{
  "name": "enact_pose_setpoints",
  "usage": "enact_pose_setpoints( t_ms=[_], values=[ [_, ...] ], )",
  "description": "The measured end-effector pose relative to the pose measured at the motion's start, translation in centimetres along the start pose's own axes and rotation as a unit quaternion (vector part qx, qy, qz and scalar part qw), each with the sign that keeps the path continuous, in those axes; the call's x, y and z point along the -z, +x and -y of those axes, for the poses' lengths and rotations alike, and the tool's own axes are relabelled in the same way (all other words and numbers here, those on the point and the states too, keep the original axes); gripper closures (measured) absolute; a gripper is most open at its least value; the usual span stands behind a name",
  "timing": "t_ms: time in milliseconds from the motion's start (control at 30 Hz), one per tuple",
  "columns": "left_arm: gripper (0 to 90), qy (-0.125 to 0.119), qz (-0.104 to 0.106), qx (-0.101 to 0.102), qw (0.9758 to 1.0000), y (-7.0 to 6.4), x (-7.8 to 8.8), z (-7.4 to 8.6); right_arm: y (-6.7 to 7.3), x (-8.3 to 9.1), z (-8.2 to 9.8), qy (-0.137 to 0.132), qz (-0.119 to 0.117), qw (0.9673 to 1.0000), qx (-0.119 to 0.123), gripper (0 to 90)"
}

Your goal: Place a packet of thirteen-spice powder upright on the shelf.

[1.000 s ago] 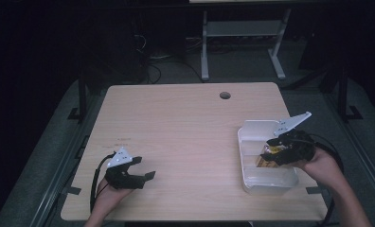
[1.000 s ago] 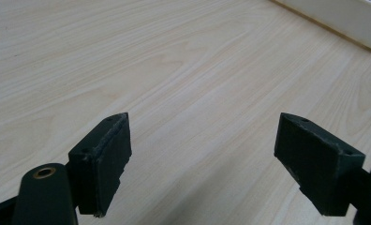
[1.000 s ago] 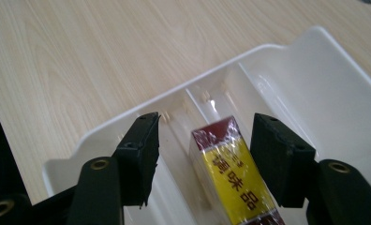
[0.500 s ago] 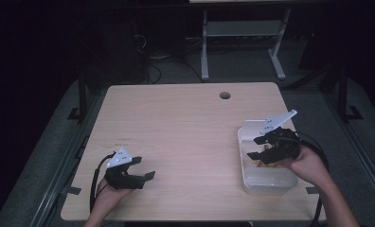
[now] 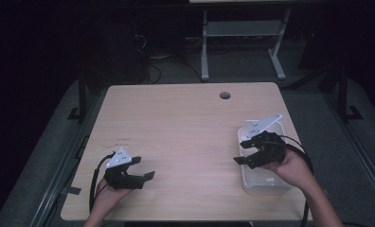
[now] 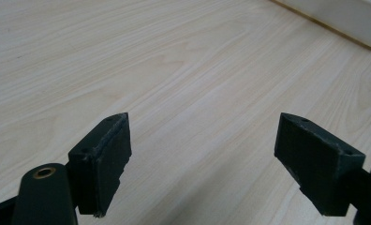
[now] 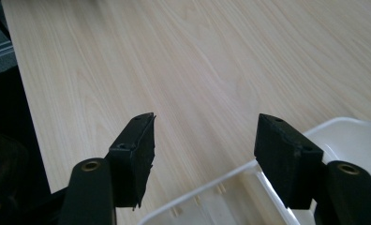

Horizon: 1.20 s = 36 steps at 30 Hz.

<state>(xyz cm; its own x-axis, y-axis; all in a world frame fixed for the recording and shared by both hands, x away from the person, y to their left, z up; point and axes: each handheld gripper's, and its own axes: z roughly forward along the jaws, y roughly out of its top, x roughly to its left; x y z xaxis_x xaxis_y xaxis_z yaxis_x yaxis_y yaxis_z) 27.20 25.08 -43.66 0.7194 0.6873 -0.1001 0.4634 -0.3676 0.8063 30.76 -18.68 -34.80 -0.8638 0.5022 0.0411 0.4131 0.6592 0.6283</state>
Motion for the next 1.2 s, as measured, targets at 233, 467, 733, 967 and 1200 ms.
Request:
enact_pose_setpoints(
  t_ms=[233,467,733,967,1200],
  values=[
    [18.6,0.001,0.000,-0.001,1.0000,0.0,0.0,0.0,1.2,-1.2,-0.7,-0.009,-0.016,0.9998,0.003,36.4],
    [18.6,-0.002,-0.002,0.002,1.0000,0.0,0.1,0.0,2.3,-2.4,-1.3,-0.011,-0.031,0.9994,0.007,35.9],
    [18.5,0.001,-0.002,-0.001,1.0000,0.1,0.1,0.0,3.2,-3.5,-1.7,-0.019,-0.047,0.9987,0.006,35.4],
    [18.5,0.001,-0.003,-0.003,1.0000,0.1,0.1,0.0,3.9,-4.7,-2.1,-0.027,-0.064,0.9975,0.007,35.2],
    [18.5,0.000,-0.005,-0.004,1.0000,0.1,0.2,0.0,4.7,-5.7,-2.7,-0.032,-0.076,0.9965,0.010,34.6]
  ],
)
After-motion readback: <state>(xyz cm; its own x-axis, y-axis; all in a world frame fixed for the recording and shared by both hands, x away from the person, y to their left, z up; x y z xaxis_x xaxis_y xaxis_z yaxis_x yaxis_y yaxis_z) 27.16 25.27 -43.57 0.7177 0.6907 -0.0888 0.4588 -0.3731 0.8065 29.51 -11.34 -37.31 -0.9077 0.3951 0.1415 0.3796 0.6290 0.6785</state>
